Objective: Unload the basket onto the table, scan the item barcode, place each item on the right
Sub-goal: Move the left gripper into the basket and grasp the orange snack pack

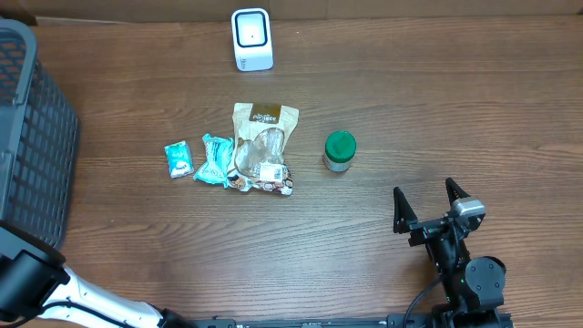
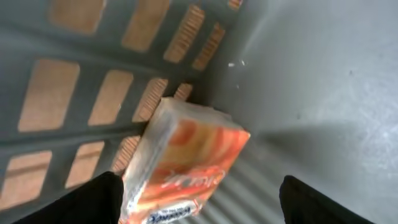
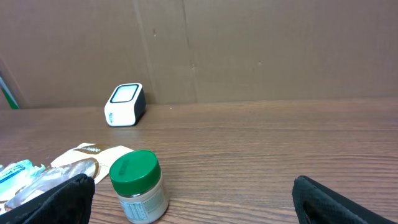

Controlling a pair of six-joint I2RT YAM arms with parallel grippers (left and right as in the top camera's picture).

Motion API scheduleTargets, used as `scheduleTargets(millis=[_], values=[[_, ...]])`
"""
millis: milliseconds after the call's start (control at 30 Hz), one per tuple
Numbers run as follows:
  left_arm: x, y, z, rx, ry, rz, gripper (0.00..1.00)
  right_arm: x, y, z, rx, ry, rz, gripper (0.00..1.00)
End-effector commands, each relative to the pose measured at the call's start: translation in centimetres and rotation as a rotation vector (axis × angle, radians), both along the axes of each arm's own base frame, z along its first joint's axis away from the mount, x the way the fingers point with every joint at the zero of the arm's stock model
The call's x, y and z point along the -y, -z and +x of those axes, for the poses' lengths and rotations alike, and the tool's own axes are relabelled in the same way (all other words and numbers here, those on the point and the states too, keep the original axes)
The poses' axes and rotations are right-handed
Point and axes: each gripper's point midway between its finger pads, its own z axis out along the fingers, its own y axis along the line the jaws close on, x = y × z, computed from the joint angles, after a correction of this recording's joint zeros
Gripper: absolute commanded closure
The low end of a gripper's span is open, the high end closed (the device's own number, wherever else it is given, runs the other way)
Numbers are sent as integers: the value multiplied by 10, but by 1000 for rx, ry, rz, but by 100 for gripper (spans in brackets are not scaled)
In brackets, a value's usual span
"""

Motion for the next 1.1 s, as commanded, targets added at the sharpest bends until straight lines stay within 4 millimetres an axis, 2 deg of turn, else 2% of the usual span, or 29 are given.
scheduleTargets(millis=[0,267,400,633,833,1067], values=[[-4,3,2,-25,60,11,22,-1,2,0,1,-7,6,0],[-12,3,1,-23,80,48,27,-1,2,0,1,-7,6,0],[-13,11,-3,-19,73,51,27,-1,2,0,1,-7,6,0],[-6,31,-5,3,86,26,32,-1,2,0,1,-7,6,0],[-5,34,-5,7,86,26,43,-1,2,0,1,-7,6,0],[21,57,4,96,117,-88,52,-1,2,0,1,-7,6,0]])
